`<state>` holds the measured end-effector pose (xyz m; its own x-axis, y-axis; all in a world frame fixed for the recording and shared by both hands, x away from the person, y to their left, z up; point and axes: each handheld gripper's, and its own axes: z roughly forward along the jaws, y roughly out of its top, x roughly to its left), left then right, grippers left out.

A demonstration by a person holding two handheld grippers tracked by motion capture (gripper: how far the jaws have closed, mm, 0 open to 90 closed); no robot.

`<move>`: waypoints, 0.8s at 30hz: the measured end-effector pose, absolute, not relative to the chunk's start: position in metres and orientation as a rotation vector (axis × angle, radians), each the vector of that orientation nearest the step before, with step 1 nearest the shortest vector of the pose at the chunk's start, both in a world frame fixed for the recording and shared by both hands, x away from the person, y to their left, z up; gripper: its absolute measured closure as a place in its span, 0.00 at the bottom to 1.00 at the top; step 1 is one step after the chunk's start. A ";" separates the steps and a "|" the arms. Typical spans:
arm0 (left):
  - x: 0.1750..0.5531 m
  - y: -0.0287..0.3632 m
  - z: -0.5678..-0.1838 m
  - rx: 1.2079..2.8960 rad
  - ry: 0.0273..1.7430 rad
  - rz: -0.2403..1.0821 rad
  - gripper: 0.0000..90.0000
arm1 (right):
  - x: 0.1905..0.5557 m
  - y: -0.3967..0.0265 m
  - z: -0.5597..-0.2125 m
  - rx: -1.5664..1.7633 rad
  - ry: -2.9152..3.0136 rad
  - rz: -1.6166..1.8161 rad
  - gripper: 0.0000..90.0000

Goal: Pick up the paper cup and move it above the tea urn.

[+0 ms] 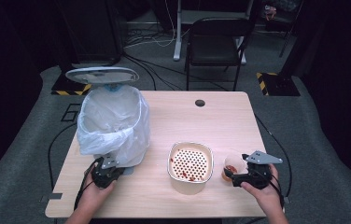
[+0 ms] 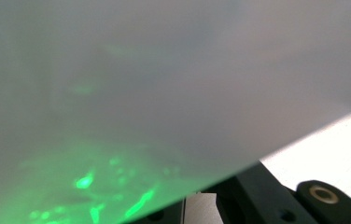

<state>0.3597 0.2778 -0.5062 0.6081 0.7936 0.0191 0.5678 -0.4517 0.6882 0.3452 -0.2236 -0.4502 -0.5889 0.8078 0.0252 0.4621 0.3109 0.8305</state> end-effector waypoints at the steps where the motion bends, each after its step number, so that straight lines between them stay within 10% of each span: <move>1: 0.360 0.278 -0.506 2.184 1.069 0.449 1.00 | 0.346 -0.224 -0.452 1.140 2.191 1.176 0.06; 24: 0.360 0.278 -0.506 2.186 1.066 0.450 1.00 | 0.362 -0.220 -0.485 1.157 2.269 1.123 0.40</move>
<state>0.3597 0.2779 -0.5061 0.6091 0.7928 0.0199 0.5673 -0.4531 0.6876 0.3621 -0.2204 -0.4854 -0.6022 0.7974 0.0392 0.5148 0.3502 0.7825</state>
